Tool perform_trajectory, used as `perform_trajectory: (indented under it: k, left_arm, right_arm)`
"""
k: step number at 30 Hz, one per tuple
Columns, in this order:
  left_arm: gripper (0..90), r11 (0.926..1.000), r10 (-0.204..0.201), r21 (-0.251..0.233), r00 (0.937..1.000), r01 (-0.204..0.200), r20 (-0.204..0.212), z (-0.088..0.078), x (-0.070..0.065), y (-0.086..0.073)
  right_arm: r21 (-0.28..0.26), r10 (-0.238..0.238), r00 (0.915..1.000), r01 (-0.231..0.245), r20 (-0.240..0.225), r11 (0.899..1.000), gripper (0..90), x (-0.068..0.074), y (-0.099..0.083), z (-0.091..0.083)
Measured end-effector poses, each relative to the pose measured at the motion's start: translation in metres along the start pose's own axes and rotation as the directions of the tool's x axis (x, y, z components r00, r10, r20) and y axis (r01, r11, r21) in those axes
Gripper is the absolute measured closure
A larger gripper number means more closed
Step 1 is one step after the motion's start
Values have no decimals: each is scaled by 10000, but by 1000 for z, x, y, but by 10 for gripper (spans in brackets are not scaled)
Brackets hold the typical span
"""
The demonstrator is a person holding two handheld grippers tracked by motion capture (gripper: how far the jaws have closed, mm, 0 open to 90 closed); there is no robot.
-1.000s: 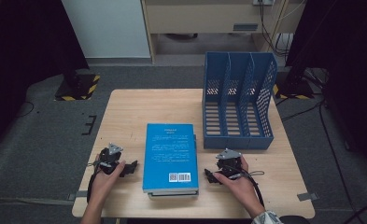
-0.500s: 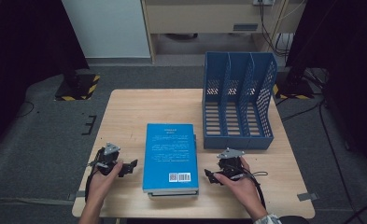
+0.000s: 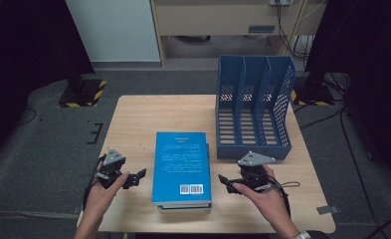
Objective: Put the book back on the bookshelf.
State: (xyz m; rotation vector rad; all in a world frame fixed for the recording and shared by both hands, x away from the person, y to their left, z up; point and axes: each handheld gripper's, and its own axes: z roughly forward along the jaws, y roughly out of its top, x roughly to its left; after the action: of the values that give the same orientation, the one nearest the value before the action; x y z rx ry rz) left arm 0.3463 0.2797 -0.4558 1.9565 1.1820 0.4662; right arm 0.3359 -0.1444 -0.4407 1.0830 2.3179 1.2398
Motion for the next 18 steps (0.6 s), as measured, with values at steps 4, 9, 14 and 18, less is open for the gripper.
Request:
perform_trajectory:
  k: [4,9,14,18]
  left_arm:
    - [44,9996,269,-45,9994,-269,209,-10,-7,15]
    - [42,9982,561,162,9963,-573,653,-2,-20,27]
    - [42,9937,947,498,9898,-1004,1067,12,-33,30]
    - [37,9934,844,647,9861,-944,1430,22,-36,31]
  right_arm:
    - [-38,-416,9986,415,-315,9991,115,9,19,3]
    - [254,-648,9922,678,-1064,9974,88,22,36,24]
    - [502,-651,9872,731,-1458,9961,72,26,40,38]
    - [751,-544,9808,696,-1875,9947,61,25,40,54]
